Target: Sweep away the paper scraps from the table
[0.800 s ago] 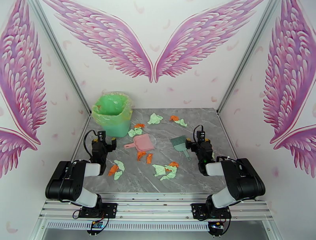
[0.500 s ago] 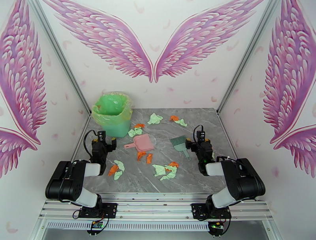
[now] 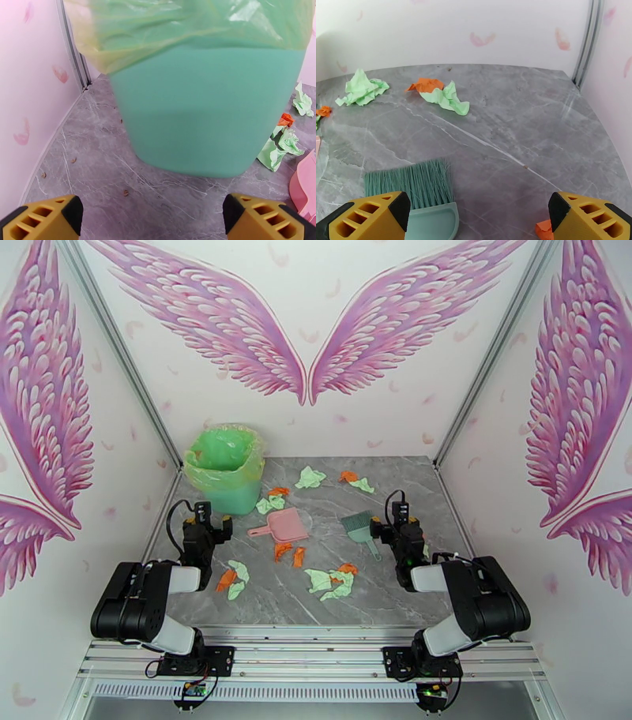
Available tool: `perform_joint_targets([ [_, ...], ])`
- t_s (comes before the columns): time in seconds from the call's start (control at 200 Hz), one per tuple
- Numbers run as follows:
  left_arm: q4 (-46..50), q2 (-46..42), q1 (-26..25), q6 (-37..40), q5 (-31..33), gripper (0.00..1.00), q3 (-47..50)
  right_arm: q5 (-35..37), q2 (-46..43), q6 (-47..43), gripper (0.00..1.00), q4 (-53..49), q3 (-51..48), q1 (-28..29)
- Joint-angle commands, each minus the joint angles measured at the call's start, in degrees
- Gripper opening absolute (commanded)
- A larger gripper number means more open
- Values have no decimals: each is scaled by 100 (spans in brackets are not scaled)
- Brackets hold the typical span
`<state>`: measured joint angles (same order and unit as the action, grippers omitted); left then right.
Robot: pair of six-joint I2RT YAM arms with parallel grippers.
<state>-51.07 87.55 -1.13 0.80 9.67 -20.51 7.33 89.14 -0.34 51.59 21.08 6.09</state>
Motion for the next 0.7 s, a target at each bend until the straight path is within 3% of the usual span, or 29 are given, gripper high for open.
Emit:
perform_joint_targets([
  [0.0,80,-1,16,-22,-44,99,-146,12,-33,-107,99,-25,86,48],
  [0.18,82,-1,16,-34,-44,99,-150,26,-30,-109,99,-13,79,46],
  [0.31,92,0,16,-36,-44,99,-155,680,-661,-86,99,-584,140,198],
  [0.395,91,-1,16,-35,-44,99,-153,568,-1457,-32,99,-1852,422,312],
  [0.52,93,-1,25,-36,-53,99,-154,353,-2341,1937,99,-4208,1312,296],
  [0.62,97,-1,25,-40,-61,99,-155,-1007,-2579,1641,99,-5490,1970,297],
  [0.695,102,-1,25,-45,-63,99,-155,-1314,-2568,1614,99,-6294,2349,314],
])
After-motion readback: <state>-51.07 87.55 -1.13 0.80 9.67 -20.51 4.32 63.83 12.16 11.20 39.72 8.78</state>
